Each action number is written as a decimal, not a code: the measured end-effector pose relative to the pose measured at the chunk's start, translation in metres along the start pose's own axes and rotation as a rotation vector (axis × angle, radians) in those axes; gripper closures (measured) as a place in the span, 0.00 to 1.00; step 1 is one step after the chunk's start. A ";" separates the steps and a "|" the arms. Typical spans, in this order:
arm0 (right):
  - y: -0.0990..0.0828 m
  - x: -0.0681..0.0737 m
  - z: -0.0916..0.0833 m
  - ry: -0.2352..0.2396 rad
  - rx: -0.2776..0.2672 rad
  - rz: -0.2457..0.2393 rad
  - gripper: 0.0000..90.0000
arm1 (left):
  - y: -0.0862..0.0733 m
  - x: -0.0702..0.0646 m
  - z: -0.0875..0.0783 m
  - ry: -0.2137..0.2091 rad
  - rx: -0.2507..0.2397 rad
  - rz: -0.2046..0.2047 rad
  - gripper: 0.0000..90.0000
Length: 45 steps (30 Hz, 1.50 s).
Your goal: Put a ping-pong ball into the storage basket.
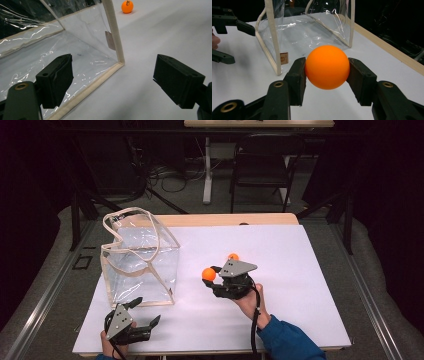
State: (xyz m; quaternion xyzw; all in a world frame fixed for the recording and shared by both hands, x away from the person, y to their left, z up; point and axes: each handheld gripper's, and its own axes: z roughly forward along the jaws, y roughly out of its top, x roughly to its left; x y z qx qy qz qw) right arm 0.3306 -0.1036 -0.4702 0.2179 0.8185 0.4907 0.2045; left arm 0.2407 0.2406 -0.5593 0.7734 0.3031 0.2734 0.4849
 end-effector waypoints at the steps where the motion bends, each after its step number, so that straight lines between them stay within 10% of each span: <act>1: 0.001 0.000 0.000 0.000 -0.001 -0.001 0.56 | 0.000 0.000 0.000 -0.002 0.000 0.002 0.18; 45: 0.042 -0.012 0.010 0.013 0.026 -0.060 0.56 | 0.000 0.000 0.000 -0.004 0.000 0.000 0.18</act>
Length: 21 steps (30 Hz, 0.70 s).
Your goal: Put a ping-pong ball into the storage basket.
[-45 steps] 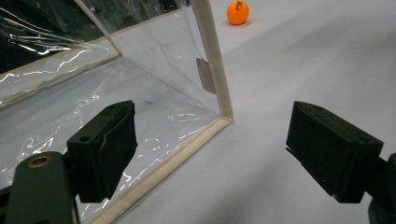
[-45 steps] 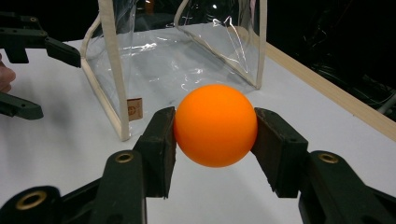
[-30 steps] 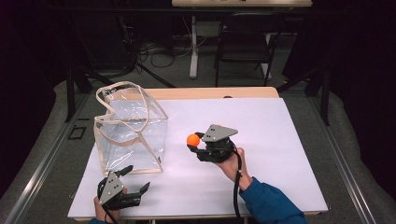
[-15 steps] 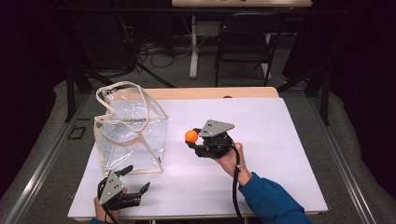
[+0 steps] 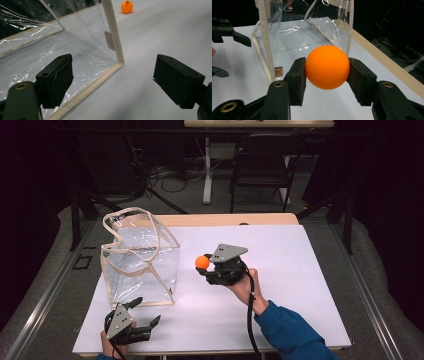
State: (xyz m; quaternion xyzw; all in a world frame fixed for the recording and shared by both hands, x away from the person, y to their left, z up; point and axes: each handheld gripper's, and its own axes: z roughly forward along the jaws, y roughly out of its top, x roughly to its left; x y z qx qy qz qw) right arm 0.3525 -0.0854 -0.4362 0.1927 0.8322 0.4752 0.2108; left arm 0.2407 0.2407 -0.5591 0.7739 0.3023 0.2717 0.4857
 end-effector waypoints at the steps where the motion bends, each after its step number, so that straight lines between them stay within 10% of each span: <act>1: 0.001 0.000 0.000 0.001 0.002 0.001 0.56 | 0.000 0.000 0.000 0.000 0.001 0.000 0.18; 21: 0.015 -0.007 0.009 0.003 0.017 -0.014 0.56 | 0.000 0.000 0.000 0.000 0.002 0.002 0.18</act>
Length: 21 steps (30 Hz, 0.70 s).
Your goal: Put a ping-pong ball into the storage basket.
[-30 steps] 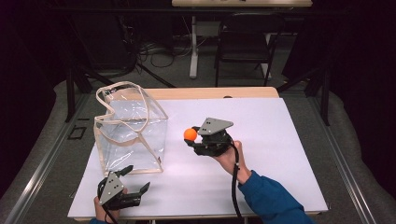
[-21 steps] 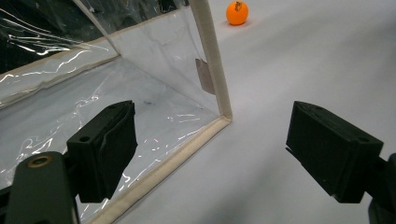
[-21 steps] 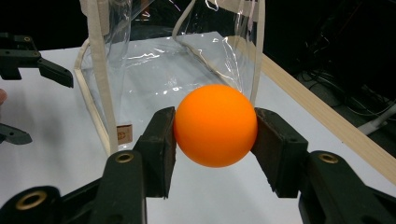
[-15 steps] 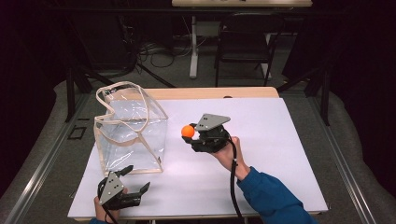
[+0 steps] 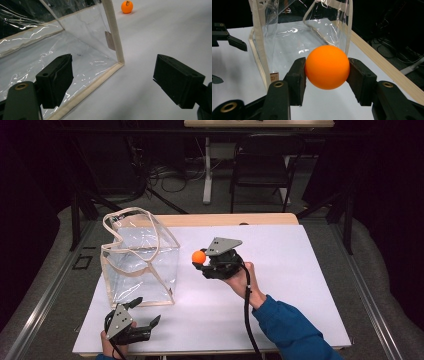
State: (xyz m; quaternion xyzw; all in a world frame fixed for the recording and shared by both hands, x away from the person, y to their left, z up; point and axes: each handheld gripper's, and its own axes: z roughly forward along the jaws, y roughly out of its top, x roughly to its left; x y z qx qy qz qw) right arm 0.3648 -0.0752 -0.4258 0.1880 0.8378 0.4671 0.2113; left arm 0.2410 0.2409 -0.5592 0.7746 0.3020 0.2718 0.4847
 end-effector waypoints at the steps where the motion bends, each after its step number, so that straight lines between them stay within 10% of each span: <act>1: 0.000 0.000 0.000 0.000 0.000 0.000 0.56 | 0.000 0.000 0.000 0.000 0.000 0.000 0.18; 21: 0.012 -0.003 0.008 0.002 0.001 -0.017 0.56 | 0.000 0.000 0.000 -0.001 -0.001 -0.001 0.18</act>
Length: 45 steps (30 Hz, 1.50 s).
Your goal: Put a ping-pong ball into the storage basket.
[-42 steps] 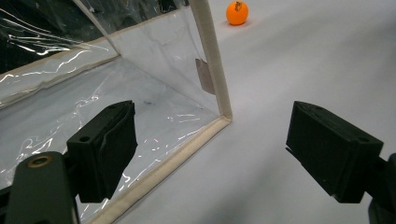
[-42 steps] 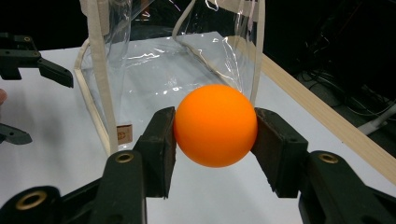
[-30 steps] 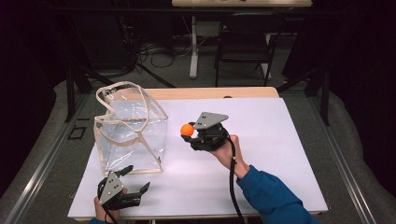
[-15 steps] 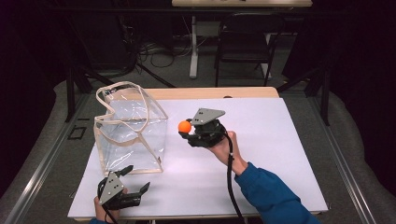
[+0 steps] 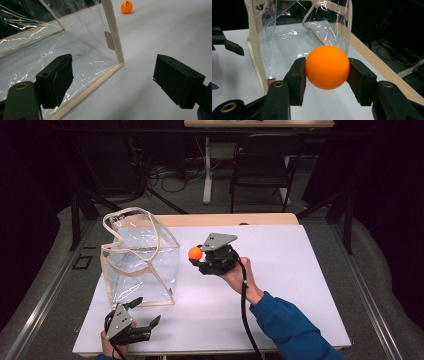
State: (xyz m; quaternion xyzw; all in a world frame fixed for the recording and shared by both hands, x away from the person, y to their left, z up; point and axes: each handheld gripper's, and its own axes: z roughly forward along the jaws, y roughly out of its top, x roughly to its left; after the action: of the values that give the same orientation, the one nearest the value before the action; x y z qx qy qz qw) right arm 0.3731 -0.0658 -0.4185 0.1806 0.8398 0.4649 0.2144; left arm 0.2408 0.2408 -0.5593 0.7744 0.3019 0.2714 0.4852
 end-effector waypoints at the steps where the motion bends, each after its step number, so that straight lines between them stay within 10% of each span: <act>1: 0.002 -0.001 0.000 0.000 -0.003 0.000 0.56 | 0.000 0.000 0.000 0.000 0.000 -0.001 0.18; 45: 0.024 -0.006 0.021 0.018 0.000 -0.019 0.56 | -0.001 0.000 0.001 -0.004 -0.002 -0.006 0.18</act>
State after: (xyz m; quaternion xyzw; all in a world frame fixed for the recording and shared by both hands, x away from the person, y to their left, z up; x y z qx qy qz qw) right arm 0.3920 -0.0420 -0.4072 0.1682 0.8434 0.4645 0.2113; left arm 0.2414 0.2408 -0.5602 0.7736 0.3029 0.2687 0.4874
